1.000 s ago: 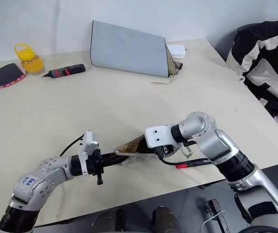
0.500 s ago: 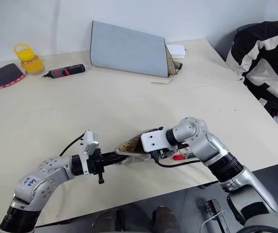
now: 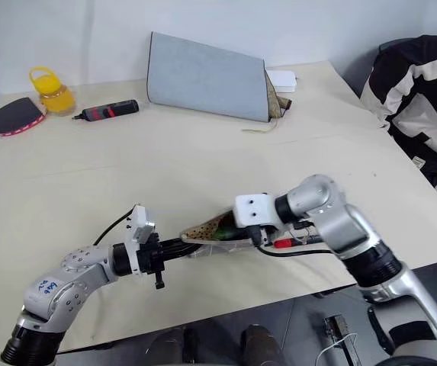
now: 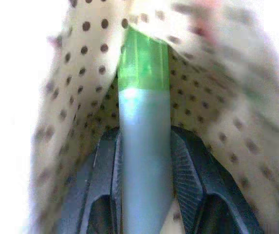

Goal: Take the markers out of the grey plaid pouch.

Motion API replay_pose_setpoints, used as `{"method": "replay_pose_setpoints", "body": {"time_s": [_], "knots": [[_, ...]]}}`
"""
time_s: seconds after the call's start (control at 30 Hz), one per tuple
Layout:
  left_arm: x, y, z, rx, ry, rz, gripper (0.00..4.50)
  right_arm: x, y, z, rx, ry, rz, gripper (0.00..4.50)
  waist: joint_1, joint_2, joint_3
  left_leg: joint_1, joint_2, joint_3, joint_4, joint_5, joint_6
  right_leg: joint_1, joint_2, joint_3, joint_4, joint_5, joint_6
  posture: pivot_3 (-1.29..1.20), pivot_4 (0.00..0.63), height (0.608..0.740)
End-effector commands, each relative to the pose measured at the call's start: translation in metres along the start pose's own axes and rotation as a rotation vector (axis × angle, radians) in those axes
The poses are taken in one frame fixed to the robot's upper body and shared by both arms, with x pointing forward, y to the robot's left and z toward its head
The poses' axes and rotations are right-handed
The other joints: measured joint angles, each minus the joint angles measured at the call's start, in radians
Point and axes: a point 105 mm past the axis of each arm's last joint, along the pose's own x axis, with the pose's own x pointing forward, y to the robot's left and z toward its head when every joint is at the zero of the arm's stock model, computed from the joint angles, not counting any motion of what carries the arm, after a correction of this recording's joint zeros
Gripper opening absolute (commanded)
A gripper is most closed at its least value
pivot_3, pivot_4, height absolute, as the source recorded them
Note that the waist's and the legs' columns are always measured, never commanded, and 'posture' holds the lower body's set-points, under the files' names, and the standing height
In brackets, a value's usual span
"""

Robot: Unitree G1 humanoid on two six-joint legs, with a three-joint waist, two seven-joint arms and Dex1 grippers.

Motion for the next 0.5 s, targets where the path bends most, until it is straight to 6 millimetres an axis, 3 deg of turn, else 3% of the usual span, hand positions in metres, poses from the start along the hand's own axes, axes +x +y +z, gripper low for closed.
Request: {"method": "replay_pose_setpoints", "body": {"time_s": [0.03,0.3,0.5], "knots": [[-0.003,0.003,-0.001,0.028,0.018,0.020,0.00,-0.017,-0.002,0.018,0.005,-0.077,-0.019,1.06,-0.001,0.000,0.000,0.000,0.000,0.000,0.000,0.000,0.000,0.000,0.000,0.000,0.000,0.000,0.000,0.00,0.150,0.740],[0.004,0.015,0.020,0.109,-0.057,0.077,0.00,-0.020,-0.005,0.066,0.040,-0.309,-0.027,1.06,-0.002,0.000,0.000,0.000,0.000,0.000,-0.001,0.000,0.000,0.000,0.000,0.000,0.000,0.000,0.000,0.00,0.150,0.740],[-0.004,0.041,0.044,0.331,-0.055,0.236,0.00,-0.044,-0.054,0.113,-0.010,-0.552,-0.281,1.06,-0.002,0.000,0.000,-0.001,0.000,0.000,0.000,0.000,0.000,-0.002,0.001,0.000,0.001,0.000,0.000,0.00,0.150,0.740]]}}
